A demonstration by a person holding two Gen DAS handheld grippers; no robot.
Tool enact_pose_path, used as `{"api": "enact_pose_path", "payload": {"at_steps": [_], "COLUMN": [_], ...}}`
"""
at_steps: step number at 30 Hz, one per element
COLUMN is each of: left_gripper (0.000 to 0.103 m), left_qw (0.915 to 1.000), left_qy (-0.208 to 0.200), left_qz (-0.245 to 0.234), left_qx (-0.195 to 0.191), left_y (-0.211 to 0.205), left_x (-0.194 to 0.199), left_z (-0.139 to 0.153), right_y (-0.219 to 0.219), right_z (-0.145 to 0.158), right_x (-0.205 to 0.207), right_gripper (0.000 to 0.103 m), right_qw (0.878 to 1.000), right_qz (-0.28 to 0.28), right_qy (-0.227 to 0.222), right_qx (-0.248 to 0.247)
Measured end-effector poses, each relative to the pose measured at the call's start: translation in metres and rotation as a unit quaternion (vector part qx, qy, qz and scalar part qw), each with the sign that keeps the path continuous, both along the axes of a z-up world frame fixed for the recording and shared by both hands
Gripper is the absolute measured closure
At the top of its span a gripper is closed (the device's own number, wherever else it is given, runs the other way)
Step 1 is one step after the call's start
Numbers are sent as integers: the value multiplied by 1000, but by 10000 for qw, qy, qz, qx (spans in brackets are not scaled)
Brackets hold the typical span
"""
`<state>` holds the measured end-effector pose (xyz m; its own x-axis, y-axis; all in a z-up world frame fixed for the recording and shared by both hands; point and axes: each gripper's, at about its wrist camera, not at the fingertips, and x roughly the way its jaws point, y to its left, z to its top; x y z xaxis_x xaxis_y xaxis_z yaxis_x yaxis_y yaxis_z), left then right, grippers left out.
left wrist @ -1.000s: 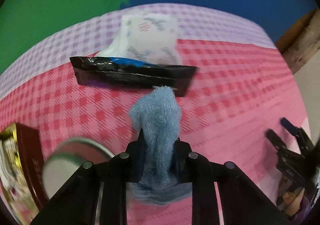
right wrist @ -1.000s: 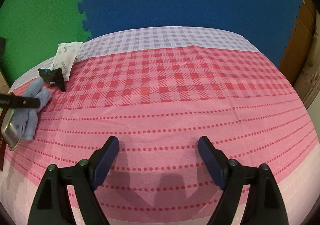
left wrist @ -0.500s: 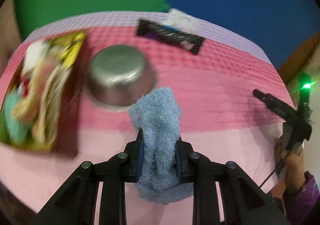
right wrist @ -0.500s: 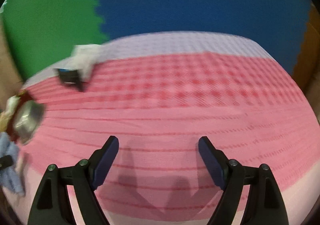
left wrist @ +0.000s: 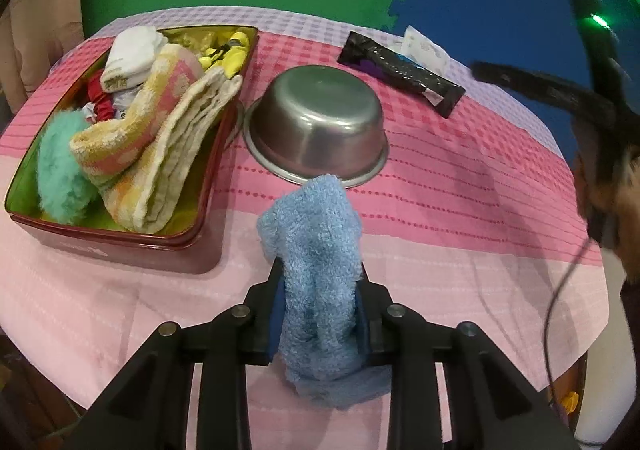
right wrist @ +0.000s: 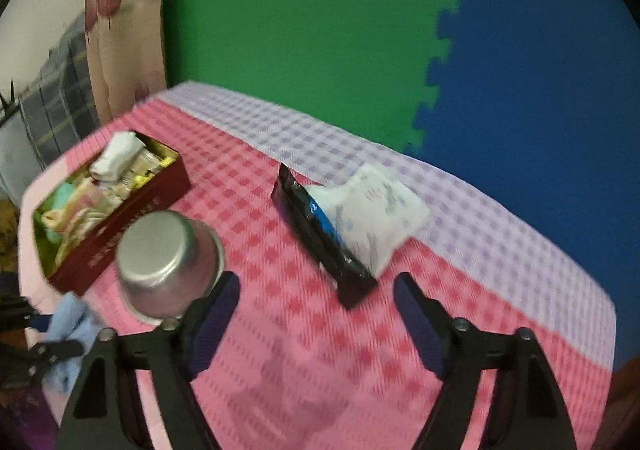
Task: Organize soft objects
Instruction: 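Lift the blue towel with the left tool while the right tool reaches the black packet, then hold the blue towel in the left tool while the right tool grasps the black packet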
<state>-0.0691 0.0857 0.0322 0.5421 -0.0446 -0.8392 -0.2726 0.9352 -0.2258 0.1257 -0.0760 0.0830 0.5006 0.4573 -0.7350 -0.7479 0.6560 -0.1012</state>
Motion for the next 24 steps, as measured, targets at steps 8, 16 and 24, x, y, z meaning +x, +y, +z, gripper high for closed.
{"api": "enact_pose_path", "payload": {"at_steps": [8,16,24], "left_gripper": [69,64,57], "left_qw": [9999,9999,9997], "left_qy": [38,79,139], "left_qz": [104,38,99], "left_qx": [-123,-79,-182], "left_y": [12,10,13], "left_x": [-4,-1,0], "left_z": [-6,-9,-11], "right_y": [36,52,66], "right_z": [-33,-42,-45], "right_x": [46,64,19], "right_gripper": [56,56,56], "right_qw": [9966,9928,9864], "right_qz": [69,86,721], "right_qy": [573,895,964], "right_qx": [-595,-796,-1124]}}
